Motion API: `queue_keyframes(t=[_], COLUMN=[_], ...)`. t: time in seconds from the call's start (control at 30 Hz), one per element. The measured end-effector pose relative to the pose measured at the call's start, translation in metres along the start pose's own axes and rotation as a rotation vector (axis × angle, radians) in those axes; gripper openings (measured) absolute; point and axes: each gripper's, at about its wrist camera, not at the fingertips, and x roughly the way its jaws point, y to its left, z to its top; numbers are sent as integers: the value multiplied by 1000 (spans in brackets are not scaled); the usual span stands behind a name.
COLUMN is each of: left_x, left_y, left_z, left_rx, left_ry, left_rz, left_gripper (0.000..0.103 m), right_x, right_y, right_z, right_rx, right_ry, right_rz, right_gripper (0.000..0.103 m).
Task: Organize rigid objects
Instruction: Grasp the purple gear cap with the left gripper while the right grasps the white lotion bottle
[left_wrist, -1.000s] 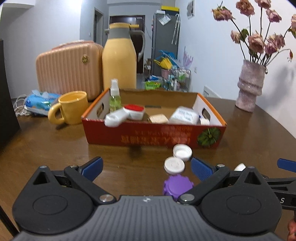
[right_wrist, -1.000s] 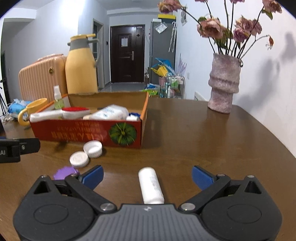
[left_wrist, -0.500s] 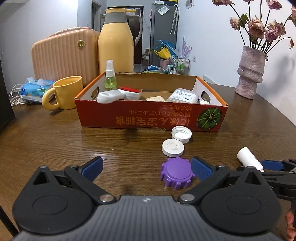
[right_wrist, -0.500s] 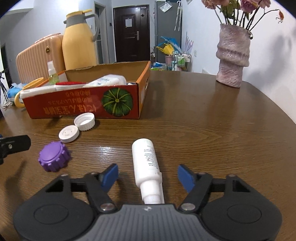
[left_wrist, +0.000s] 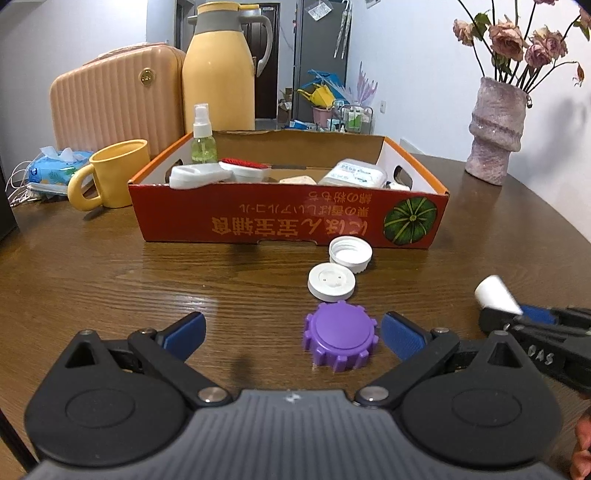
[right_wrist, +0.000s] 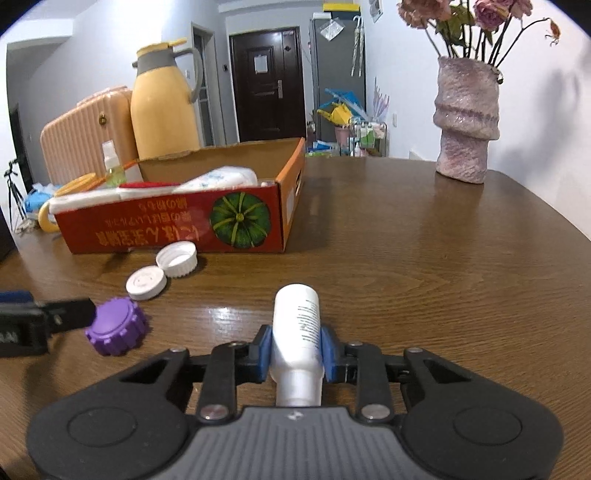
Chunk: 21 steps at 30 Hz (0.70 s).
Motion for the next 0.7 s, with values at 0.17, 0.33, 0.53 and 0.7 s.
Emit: queue_keyframes(t=[0.17, 0.33, 0.53, 0.7], left_x=[6, 13, 21, 26], left_y=[-3, -9, -16, -22], left_z=[-3, -5, -7, -7], left_rx=[2, 11, 33, 53], left_ry=[24, 48, 58, 56], left_rz=[-6, -18, -11, -8], left_gripper=[103, 103, 103, 87], right_x=[-10, -14, -17, -18], right_y=[-3, -6, -6, -6], right_z=[0, 2, 1, 1], right_rx=[26, 46, 51, 55], right_ry=[-52, -73, -87, -93], right_rz=[4, 5, 9, 6], right_gripper=[27, 27, 27, 27])
